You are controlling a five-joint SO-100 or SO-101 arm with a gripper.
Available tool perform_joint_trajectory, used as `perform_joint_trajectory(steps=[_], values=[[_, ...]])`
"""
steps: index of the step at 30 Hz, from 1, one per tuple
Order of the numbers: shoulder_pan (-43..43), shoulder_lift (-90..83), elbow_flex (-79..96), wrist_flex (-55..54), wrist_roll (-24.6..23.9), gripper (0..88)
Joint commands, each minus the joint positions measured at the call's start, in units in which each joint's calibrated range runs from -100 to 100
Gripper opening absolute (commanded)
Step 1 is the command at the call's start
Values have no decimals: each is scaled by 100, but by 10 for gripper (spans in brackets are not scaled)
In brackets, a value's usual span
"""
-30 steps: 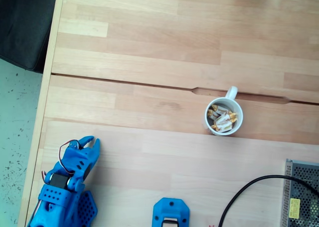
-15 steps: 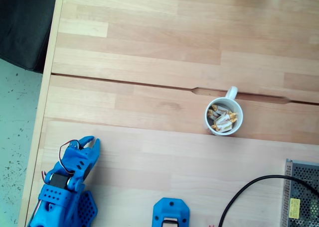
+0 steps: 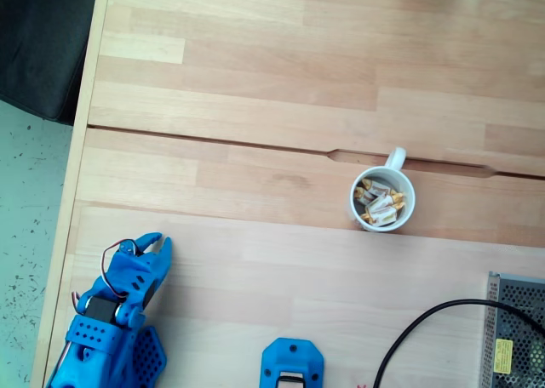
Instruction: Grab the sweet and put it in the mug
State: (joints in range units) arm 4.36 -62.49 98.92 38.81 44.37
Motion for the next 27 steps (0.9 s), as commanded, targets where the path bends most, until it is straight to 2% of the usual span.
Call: perform_joint_trajectory(steps=[1,27], values=[[44,-59,81,-2,-24,48],[-15,-59,81,-2,-34,57]])
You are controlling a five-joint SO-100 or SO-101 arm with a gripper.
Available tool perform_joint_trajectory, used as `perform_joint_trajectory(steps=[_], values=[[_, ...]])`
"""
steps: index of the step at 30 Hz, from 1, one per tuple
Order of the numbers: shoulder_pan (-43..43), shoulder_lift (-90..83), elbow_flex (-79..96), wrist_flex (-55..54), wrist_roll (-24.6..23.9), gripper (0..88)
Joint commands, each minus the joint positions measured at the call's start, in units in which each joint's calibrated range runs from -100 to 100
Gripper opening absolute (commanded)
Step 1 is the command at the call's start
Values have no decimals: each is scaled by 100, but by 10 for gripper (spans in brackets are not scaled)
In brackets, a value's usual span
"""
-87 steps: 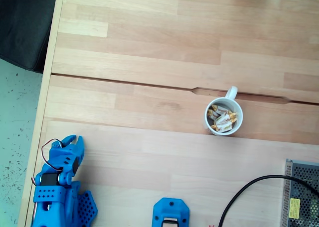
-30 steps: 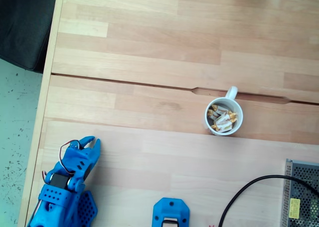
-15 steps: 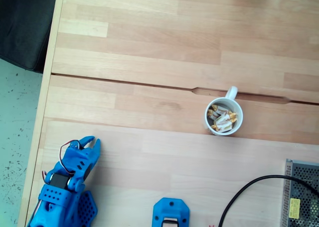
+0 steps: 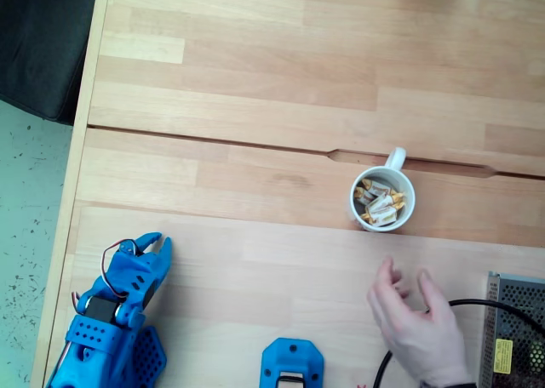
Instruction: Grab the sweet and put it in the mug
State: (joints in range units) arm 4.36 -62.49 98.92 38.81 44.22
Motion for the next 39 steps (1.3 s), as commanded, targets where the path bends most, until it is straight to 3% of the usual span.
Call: perform_joint_trajectory(steps=[1,39], values=[[0,-59,81,-2,-20,50],[-22,1,81,54,20,56]])
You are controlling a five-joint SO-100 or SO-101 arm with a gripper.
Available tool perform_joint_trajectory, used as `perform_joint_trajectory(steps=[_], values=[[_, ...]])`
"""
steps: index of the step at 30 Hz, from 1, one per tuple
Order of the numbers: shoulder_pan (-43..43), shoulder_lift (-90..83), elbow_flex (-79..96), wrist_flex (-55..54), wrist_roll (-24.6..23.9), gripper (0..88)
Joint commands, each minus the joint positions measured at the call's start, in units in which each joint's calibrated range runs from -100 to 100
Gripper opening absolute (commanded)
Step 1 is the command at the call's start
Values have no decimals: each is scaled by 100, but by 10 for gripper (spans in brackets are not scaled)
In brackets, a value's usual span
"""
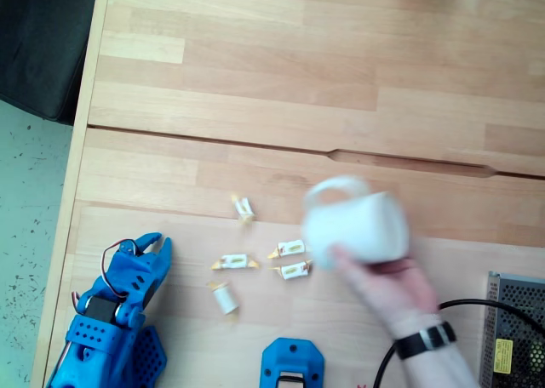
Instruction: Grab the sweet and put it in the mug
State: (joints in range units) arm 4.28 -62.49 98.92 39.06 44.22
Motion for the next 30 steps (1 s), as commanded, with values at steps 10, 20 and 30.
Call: perform_joint_trajectory(steps=[10,20,30], values=[[-14,1,81,30,-10,56],[-14,1,81,30,-10,56],[-14,1,81,30,-10,56]])
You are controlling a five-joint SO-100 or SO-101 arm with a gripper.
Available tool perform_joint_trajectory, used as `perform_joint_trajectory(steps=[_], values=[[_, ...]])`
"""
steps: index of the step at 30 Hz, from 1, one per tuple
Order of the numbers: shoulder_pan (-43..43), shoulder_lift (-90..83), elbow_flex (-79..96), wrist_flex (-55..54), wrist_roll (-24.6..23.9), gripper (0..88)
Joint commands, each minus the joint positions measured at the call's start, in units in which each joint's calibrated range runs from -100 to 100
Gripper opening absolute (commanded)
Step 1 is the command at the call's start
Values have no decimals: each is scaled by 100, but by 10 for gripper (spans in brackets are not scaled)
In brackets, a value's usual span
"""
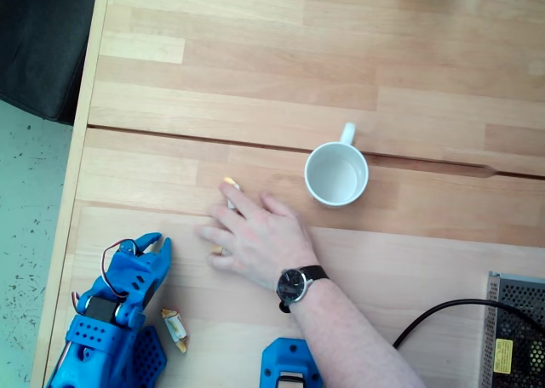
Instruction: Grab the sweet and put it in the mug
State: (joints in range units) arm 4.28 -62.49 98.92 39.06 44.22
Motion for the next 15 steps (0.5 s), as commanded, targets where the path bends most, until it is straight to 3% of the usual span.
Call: perform_joint_trajectory(steps=[1,11,15], values=[[-14,1,81,30,-10,56],[-14,-59,-303,38,-59,47],[-14,44,-1391,46,-571,47]])
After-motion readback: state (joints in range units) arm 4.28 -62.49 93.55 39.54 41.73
